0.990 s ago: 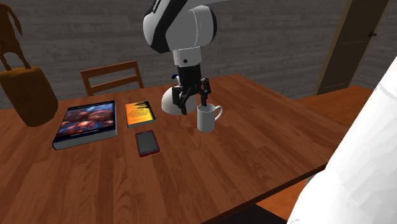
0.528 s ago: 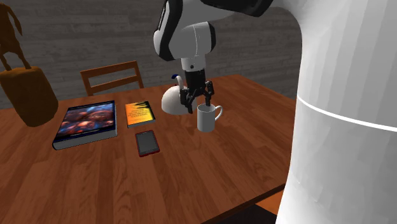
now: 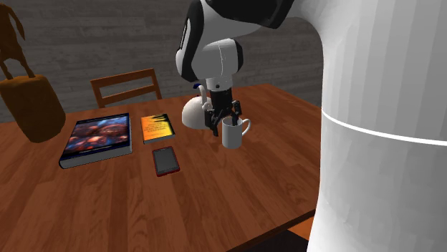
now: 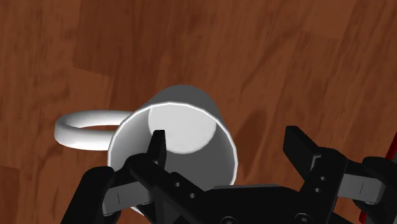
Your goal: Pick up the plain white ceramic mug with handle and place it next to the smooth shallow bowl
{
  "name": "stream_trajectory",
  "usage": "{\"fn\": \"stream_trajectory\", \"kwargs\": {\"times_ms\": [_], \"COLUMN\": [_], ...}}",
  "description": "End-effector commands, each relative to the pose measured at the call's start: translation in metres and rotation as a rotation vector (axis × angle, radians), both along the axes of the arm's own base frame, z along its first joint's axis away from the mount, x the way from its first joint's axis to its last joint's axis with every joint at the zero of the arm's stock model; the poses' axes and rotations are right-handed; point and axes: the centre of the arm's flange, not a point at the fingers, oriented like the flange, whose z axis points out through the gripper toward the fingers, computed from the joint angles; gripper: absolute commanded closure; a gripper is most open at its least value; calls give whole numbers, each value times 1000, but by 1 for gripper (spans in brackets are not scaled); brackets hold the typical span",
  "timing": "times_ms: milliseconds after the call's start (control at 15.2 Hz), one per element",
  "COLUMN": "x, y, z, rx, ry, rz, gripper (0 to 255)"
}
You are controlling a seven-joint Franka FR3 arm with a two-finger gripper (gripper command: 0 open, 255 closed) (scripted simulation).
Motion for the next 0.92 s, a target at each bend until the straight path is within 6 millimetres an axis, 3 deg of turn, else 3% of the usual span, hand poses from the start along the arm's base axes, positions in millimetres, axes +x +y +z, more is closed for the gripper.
{"fn": "stream_trajectory", "kwargs": {"times_ms": [0,330,396,858], "x": [0,0,0,0], "y": [0,0,0,0], "z": [-2,-2,-2,-2], "rx": [0,0,0,0], "ry": [0,0,0,0], "rz": [0,0,0,0], "gripper": [0,0,255,255]}}
